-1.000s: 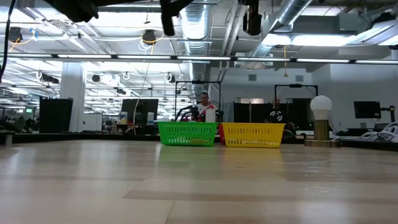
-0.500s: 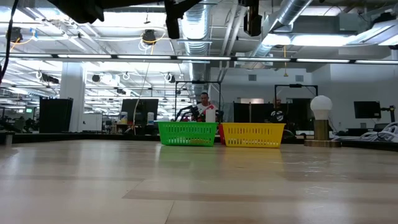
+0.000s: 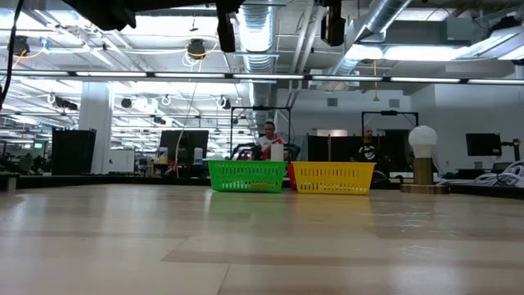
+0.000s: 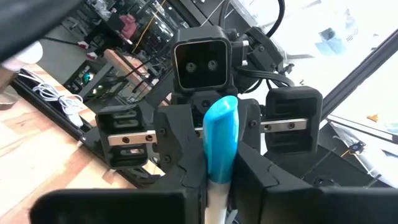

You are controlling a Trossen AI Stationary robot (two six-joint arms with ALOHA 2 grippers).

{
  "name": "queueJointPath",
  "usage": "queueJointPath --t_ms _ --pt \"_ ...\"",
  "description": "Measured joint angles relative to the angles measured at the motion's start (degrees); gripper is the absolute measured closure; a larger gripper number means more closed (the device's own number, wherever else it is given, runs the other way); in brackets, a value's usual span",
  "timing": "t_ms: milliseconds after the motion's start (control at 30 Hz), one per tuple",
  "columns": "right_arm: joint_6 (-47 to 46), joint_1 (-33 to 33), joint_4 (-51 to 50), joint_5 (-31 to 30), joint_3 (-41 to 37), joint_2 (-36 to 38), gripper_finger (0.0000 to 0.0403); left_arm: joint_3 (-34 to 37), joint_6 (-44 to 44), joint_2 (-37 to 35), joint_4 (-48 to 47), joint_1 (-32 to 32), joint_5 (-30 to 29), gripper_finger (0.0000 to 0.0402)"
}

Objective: Pick & Place Markers
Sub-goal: Put the light blue highlighter in the green bin

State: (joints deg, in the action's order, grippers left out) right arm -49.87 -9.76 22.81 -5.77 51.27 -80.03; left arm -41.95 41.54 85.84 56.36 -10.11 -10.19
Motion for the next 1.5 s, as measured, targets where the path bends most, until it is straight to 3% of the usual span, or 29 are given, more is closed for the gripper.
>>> queueJointPath --t_ms 333,533,833,1267,1500 --pt "-0.6 0.0 0.0 1.2 0.0 0.0 0.0357 0.0 -0.4 0.0 0.0 0.1 0.1 0.035" --pt "-0.8 0.1 -0.1 3.5 0.0 0.0 0.0329 0.0 -0.8 0.0 0.0 0.3 0.2 0.0354" --pt "6.3 0.0 -0.1 4.5 0.0 0.0 0.0276 0.0 -0.7 0.0 0.0 0.5 0.0 0.0354" --pt "7.8 -0.3 -0.2 4.4 0.0 0.1 0.0247 0.1 -0.5 -0.3 -1.4 0.9 1.1 0.0354" --pt "7.5 -0.4 -1.1 4.7 0.0 0.3 0.0237 4.3 -0.6 -4.4 -2.1 1.0 0.5 0.0354"
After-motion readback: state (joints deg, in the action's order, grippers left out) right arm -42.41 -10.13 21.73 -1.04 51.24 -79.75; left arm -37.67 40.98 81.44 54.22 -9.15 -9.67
